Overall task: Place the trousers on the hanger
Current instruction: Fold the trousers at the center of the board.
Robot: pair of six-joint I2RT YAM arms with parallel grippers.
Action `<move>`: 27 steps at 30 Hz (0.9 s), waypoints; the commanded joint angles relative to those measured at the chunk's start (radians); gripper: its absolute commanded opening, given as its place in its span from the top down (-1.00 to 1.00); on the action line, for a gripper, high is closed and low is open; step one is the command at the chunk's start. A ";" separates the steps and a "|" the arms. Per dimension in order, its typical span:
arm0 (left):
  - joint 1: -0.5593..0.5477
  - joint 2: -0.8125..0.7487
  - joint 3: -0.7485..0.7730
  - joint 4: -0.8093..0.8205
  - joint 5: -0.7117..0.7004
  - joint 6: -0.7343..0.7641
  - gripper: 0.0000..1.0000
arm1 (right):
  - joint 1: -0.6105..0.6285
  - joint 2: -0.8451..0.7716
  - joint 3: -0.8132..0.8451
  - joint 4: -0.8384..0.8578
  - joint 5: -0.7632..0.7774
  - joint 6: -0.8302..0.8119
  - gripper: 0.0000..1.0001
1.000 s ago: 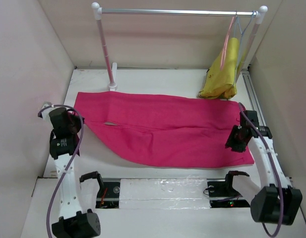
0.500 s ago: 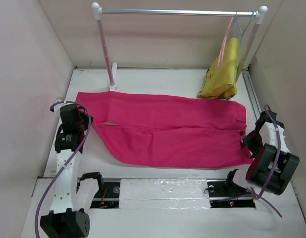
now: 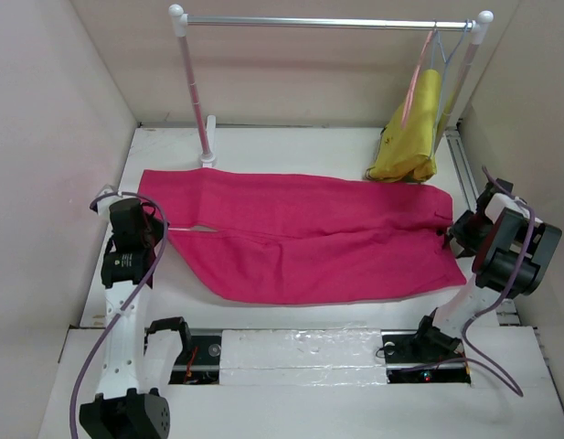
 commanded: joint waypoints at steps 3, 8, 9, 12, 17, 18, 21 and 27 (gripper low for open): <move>-0.010 -0.050 -0.014 -0.021 0.056 0.031 1.00 | -0.025 -0.038 0.160 0.079 -0.041 -0.111 -0.23; -0.047 -0.055 0.015 -0.035 0.121 0.011 1.00 | -0.082 -0.243 0.038 -0.031 0.022 -0.100 -0.45; -0.047 -0.056 0.014 -0.038 0.125 0.011 1.00 | -0.107 -0.339 -0.011 -0.048 0.045 -0.086 -0.45; -0.094 -0.069 -0.006 -0.029 0.127 -0.004 1.00 | -0.131 -0.465 -0.180 -0.095 0.080 -0.034 -0.31; -0.113 -0.064 -0.020 -0.018 0.167 -0.004 1.00 | -0.144 -0.578 -0.289 -0.202 0.126 0.012 -0.14; -0.113 -0.061 -0.019 -0.017 0.170 0.000 1.00 | -0.144 -0.581 -0.300 -0.211 0.119 0.032 -0.17; -0.113 -0.046 0.003 -0.020 0.161 0.016 1.00 | -0.144 -0.593 -0.349 -0.176 0.094 0.072 -0.22; -0.113 -0.035 0.006 -0.021 0.148 0.022 1.00 | -0.153 -0.562 -0.401 -0.110 0.082 0.135 -0.17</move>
